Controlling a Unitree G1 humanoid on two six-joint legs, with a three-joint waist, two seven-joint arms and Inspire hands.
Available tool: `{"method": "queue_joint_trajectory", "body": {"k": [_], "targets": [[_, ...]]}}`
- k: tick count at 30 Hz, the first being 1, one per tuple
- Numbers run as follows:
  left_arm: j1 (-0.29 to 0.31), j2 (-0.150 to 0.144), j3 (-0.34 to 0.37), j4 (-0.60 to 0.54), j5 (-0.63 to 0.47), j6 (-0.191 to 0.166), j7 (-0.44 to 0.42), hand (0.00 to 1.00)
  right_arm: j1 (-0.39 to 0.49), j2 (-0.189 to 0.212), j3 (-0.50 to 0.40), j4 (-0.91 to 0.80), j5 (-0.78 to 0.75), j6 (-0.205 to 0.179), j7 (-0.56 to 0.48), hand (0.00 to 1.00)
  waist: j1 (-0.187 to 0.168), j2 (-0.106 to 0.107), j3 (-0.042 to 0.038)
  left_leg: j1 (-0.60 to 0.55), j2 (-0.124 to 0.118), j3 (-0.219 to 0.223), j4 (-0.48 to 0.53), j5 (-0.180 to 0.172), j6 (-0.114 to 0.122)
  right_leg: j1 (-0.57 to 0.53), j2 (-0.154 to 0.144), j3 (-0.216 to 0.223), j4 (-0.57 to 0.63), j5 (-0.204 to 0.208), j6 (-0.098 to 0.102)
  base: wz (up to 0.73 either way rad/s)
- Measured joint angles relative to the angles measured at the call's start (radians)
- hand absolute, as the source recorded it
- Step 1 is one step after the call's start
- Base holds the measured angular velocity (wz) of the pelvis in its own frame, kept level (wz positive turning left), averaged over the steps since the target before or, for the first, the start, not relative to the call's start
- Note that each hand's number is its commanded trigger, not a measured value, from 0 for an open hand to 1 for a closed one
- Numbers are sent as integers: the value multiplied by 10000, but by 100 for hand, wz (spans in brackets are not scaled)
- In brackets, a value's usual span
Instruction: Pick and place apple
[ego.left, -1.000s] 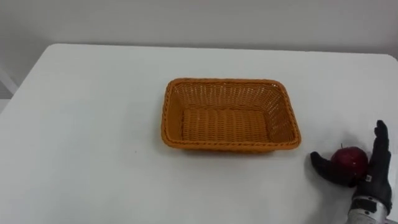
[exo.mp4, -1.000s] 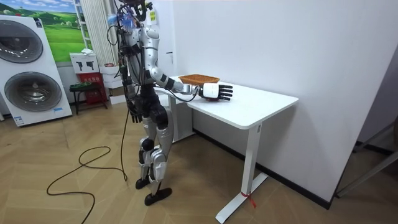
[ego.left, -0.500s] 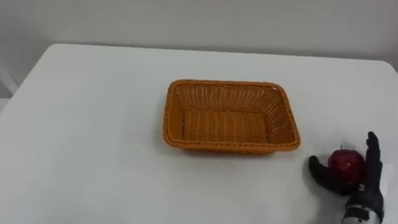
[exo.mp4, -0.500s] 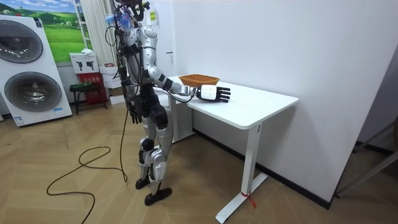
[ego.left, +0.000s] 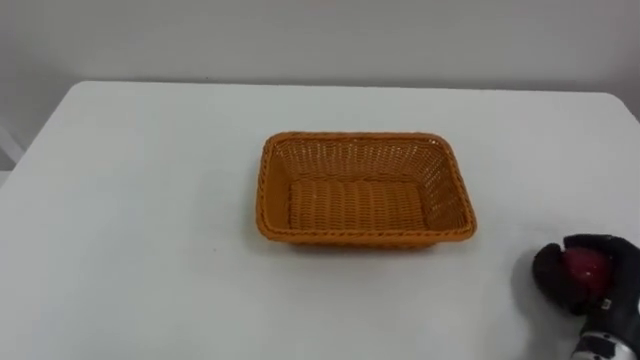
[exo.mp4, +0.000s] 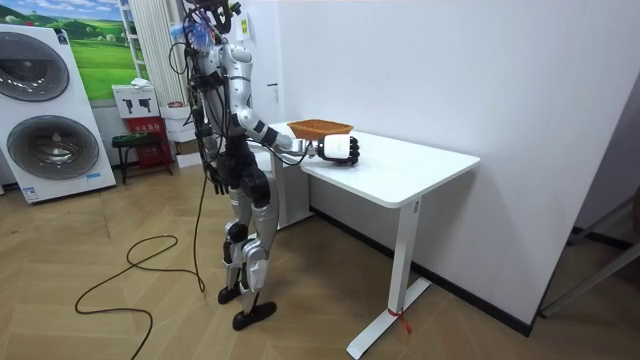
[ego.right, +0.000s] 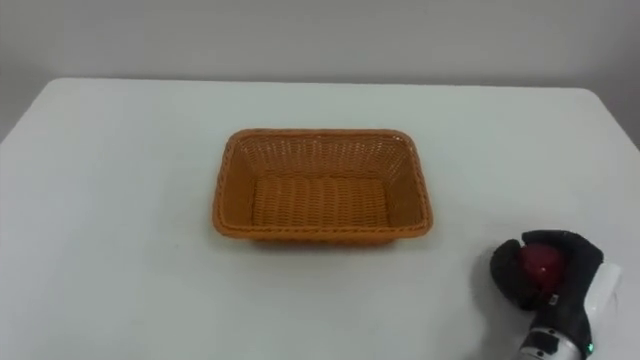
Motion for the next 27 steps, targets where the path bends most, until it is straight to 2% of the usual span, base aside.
{"method": "queue_joint_trajectory", "body": {"k": [9, 12, 15, 16, 21, 23, 25, 27], "targets": [[0, -24, 0, 35, 5, -50, 49, 0, -108, 90, 78, -237, 9, 119, -118, 100, 136, -7, 40, 37, 4, -12, -60, 1, 1, 1, 8, 44, 6, 0, 0, -1], [-2, -23, -15, 37, 10, -36, 14, 0, -103, 96, 281, -627, -3, 318, -108, 100, 179, 26, 126, 10, 2, -20, -82, 1, 1, -35, 12, 70, 16, 0, 0, 0], [-18, -8, -145, 33, 16, 5, -133, 0, -99, 96, 637, -1390, 6, 480, -39, 100, 240, 14, 263, -14, -1, -1, -115, 1, 1, -64, 13, 73, 25, 0, 0, 0], [-8, -20, -215, 35, 33, 26, -178, 0, -92, 95, 738, -1811, 5, 548, 43, 100, 262, 30, 266, -37, -6, 14, -127, 2, 1, -103, 13, 71, 25, 0, 0, 0], [37, -21, -221, 34, 32, 35, -206, 0, -196, 96, 867, -3077, 4, 516, 92, 100, 292, 8, 213, -50, -37, -29, -58, 3, 2, -92, 16, -106, 14, 0, 0, 5], [42, -21, -219, 36, 33, 34, -223, 0, -271, 95, 866, -3540, 13, 532, 97, 100, 298, 20, 88, -140, -36, -108, -63, 4, 1, -200, 11, -213, 14, 0, 0, 9], [47, -18, -204, 40, 33, 33, -238, 0, -354, 93, 864, -3948, 21, 537, 108, 100, 317, 66, 33, -141, -36, -174, -73, 5, 0, -203, 13, -215, 12, 0, 0, 2], [35, -14, -205, 42, 34, 31, -309, 0, -435, 91, 869, -4377, 18, 541, 110, 100, 338, 106, 15, -94, -28, -179, -90, 7, -2, -184, 15, -226, 10, 0, 0, 0]]}}
